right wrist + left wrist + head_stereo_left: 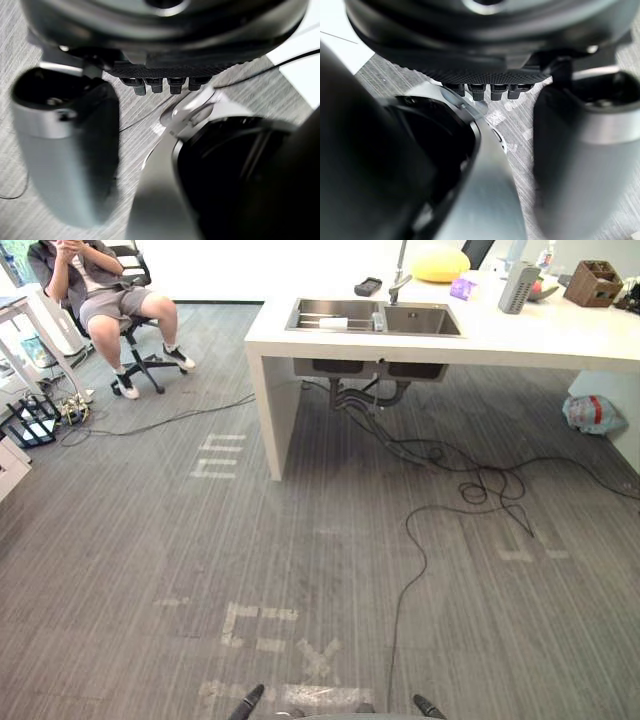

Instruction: Walk over to the sink, pick up the cup, carry it to the dishwasher, place the cup inside the dishwasher, then close the dishwasher door

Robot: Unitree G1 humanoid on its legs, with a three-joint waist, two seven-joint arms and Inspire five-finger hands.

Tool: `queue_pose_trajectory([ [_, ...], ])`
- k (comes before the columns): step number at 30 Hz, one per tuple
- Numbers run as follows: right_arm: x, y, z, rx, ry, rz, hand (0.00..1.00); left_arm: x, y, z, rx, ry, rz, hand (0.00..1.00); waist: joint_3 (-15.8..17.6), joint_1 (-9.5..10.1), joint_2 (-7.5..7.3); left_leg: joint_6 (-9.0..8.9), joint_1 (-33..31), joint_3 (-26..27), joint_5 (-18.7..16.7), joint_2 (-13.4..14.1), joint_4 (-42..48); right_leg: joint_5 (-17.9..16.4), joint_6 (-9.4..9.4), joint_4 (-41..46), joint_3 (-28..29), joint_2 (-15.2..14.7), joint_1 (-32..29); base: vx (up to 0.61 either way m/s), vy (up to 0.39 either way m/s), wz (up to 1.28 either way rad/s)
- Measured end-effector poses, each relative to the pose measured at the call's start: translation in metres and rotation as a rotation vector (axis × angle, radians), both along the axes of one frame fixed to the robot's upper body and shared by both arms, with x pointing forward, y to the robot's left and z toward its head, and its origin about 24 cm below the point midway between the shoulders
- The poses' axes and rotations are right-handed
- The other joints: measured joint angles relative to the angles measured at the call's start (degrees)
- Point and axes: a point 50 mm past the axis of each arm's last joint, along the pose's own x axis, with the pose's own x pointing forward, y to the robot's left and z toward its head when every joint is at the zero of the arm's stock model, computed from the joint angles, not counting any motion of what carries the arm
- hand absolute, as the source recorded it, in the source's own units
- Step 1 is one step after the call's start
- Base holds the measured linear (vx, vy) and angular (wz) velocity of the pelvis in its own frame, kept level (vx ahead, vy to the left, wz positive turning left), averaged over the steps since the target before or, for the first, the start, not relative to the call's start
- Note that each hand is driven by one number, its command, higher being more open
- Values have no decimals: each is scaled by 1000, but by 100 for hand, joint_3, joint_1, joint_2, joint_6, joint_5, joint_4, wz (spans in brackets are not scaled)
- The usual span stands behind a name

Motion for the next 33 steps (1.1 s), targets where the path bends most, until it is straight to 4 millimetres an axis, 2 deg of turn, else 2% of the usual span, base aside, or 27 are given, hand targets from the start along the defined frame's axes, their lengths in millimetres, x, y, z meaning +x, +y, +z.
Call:
queue_pose_trajectory([
  [2,12,1,0,-9,-36,7,100,6,2,1,6,-11,-24,100,21,4,-1,-19,57,-49,41,-14,-109,7,12,-89,-54,5,64,63,-8,13],
  [4,36,2,2,-31,-104,23,100,16,3,2,15,-26,-94,100,45,-2,-3,-44,64,-152,100,-30,-207,25,43,-168,-145,5,95,28,-22,22],
  [5,41,2,3,-38,-117,30,100,19,4,2,17,-30,-111,100,54,0,-6,-57,79,-169,112,-34,-231,29,52,-190,-180,3,118,14,-25,18],
  [7,76,3,8,-67,-182,61,100,33,5,4,35,-66,-160,100,163,12,-17,-92,123,-203,140,-34,-263,31,65,-201,-214,5,163,-16,-24,10],
  [9,101,8,13,-95,-205,101,100,45,3,5,55,-101,-207,100,216,11,3,-107,146,-245,153,-39,-259,31,84,-200,-252,-1,206,-39,-17,10],
  [12,128,12,21,-110,-252,128,100,69,1,11,111,-177,-261,100,252,49,6,-118,234,-318,161,-47,-255,9,146,-193,-339,-13,322,-50,-11,16],
  [15,142,12,26,-121,-281,162,100,93,-10,15,143,-243,-307,100,330,65,5,-119,310,-331,161,-58,-248,-26,198,-142,-347,-31,392,-61,0,3],
  [18,138,11,24,-118,-268,168,100,109,-25,19,155,-279,-360,100,363,13,22,-117,332,-331,160,-84,-248,-34,204,-97,-339,-61,391,-37,12,-2],
  [21,124,11,19,-118,-232,176,100,112,-30,19,172,-287,-350,100,372,-30,27,-111,346,-315,156,-102,-263,-31,192,-88,-314,-77,384,-19,8,-5],
  [24,113,9,16,-141,-204,214,100,111,-26,19,220,-279,-339,100,374,-27,28,-99,341,-311,156,-105,-274,-33,184,-87,-310,-78,365,0,0,0],
  [33,102,5,14,-140,-235,233,100,97,-20,15,279,-238,-381,100,374,-32,28,-60,338,-317,176,-120,-291,-44,171,-19,-311,-89,319,0,0,0],
])
